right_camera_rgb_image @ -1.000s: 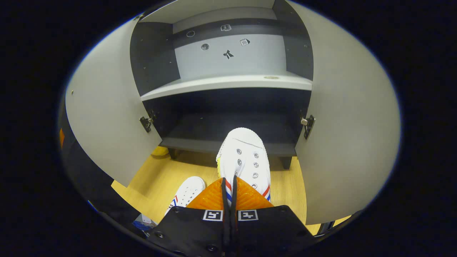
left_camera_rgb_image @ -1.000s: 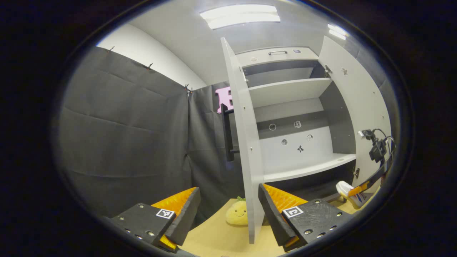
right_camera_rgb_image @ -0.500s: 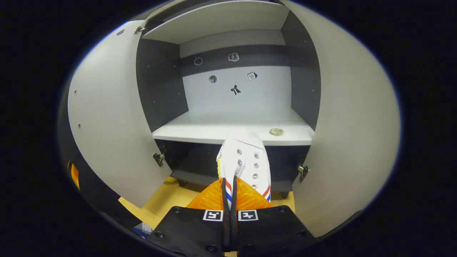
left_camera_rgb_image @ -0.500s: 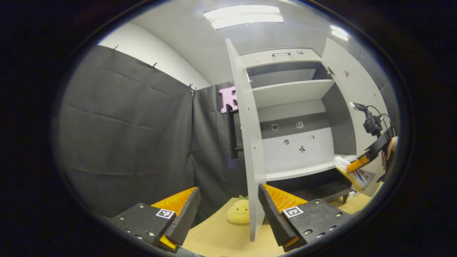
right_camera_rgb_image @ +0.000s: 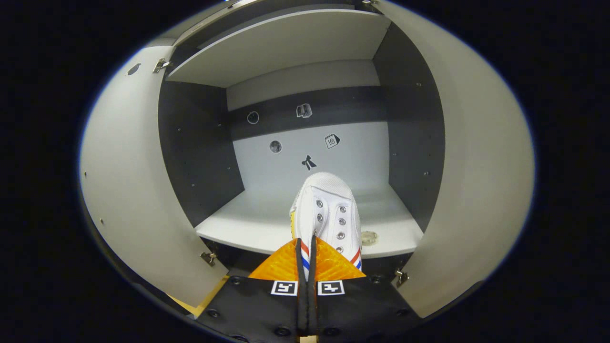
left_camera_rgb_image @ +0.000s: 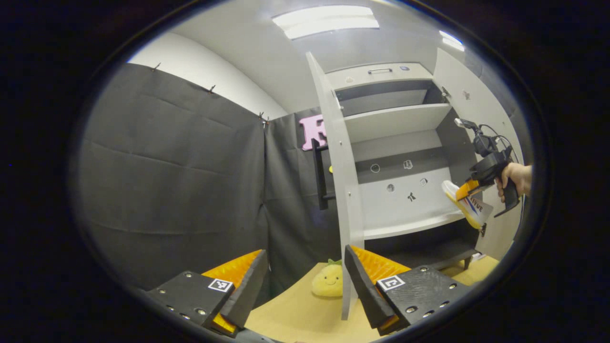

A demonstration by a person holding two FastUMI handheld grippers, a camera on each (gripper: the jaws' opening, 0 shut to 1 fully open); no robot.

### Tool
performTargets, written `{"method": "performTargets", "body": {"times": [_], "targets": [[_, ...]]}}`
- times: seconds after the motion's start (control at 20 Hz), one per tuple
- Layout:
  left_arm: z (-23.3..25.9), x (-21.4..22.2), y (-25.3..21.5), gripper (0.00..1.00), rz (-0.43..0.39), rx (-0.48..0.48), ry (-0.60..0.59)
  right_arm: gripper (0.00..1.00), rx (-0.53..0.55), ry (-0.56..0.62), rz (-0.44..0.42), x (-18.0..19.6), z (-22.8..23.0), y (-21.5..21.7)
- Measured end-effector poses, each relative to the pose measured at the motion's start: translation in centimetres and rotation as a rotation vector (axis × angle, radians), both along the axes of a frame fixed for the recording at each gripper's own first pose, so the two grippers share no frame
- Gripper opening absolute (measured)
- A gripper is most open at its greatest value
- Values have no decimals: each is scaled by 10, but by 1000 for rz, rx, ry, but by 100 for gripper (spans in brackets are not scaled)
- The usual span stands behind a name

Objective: Grab one shoe with the right hand and put it into the shoe cabinet, grab the other shoe with the left hand and put it into the shoe cabinet; then close the right door with the right hand and the left door with the left hand.

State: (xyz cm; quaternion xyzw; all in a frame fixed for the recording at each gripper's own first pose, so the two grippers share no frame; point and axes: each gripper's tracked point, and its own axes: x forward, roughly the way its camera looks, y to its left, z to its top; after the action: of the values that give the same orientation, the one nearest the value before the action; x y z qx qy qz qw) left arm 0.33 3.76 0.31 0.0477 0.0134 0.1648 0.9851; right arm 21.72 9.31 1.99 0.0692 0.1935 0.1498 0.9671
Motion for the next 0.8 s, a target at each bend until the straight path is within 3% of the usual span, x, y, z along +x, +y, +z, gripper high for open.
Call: {"method": "performTargets", "body": {"times": [0.55,0.8], "targets": [[-4,-1,11,94,85,21,23,1,47,15,-43,93,13,25],[-2,-4,12,94,109,28,45,1,23,21,-113,131,7,26]]}}
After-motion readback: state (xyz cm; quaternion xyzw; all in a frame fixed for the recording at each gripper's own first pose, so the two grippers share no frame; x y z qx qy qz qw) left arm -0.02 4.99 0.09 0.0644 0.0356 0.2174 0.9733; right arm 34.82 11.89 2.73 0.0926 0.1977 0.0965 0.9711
